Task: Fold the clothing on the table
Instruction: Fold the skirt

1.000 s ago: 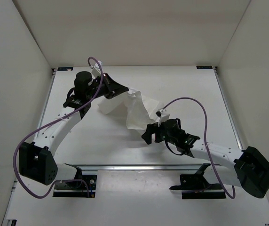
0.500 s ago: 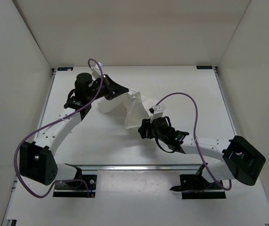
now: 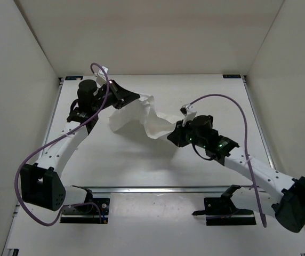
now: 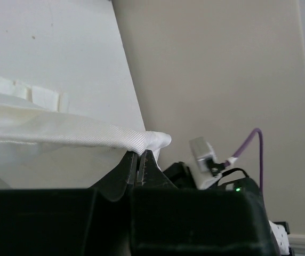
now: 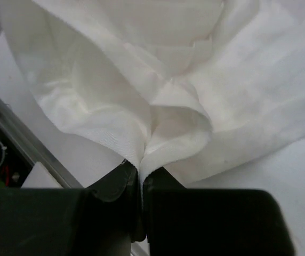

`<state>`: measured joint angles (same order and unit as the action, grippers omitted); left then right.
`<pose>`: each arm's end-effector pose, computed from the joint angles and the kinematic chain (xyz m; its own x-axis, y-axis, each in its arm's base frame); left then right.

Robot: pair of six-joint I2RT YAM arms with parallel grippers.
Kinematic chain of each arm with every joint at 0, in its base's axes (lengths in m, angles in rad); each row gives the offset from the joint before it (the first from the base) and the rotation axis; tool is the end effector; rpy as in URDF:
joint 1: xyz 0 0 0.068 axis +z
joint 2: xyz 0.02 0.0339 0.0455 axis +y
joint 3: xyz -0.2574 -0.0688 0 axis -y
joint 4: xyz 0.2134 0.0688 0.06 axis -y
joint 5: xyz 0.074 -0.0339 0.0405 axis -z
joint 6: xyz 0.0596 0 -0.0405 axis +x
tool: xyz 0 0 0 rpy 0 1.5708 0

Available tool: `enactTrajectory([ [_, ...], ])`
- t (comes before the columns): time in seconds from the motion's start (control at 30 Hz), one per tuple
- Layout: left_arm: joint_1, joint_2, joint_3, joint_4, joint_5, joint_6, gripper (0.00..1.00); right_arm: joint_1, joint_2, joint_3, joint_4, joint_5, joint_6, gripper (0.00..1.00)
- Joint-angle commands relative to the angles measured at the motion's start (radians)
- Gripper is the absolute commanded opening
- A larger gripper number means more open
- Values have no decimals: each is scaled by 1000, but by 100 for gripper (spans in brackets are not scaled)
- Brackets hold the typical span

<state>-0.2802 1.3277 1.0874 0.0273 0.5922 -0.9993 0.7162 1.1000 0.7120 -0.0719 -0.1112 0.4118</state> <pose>0.2793 -0.1150 0.3447 -0.7439 -0.5121 -0.4294 0.2368 0.3988 -0.8859 0.1789 0.1644 0.2586 -0.5980 0.0069 -0.8015 -0.5327 0.7438 0.4038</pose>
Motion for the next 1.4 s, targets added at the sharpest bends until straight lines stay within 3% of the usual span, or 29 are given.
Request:
enactTrajectory([
  [0.0,32,-105,95,25,27,-31,0,-82,-119,177,-182,-226,-161,0],
  [0.07,44,-152,115,25,24,-53,0,-144,-190,260,-255,-310,-203,0],
  [0.17,81,-235,129,11,9,-77,0,-332,-227,421,-362,-454,-261,0],
  [0.27,134,-294,85,29,6,-101,0,-545,-207,464,-368,-634,-278,0],
  [0.33,153,-292,56,34,8,-101,0,-619,-178,460,-332,-691,-274,0],
  [0.5,165,-184,-3,189,69,-153,0,-512,51,604,-321,-575,-350,0],
  [0.6,179,-50,104,227,121,-160,0,-472,204,840,-364,-521,-393,0],
  [0.7,211,82,335,218,176,-165,0,-460,303,1062,-422,-439,-471,0],
  [0.83,242,191,517,209,234,-183,0,-465,405,1257,-523,-392,-536,0],
  [0.9,242,176,508,200,245,-156,0,-462,388,1189,-499,-377,-545,0],
  [0.97,234,131,399,227,236,-154,0,-460,332,1060,-459,-367,-556,0],
  [1.17,201,-45,-220,379,210,-127,0,-413,213,505,-329,-331,-515,0],
  [1.27,176,-96,-534,399,161,-99,0,-335,192,330,-321,-248,-463,0],
  [1.37,121,-157,-716,386,100,-99,0,-264,163,201,-344,-194,-416,0],
])
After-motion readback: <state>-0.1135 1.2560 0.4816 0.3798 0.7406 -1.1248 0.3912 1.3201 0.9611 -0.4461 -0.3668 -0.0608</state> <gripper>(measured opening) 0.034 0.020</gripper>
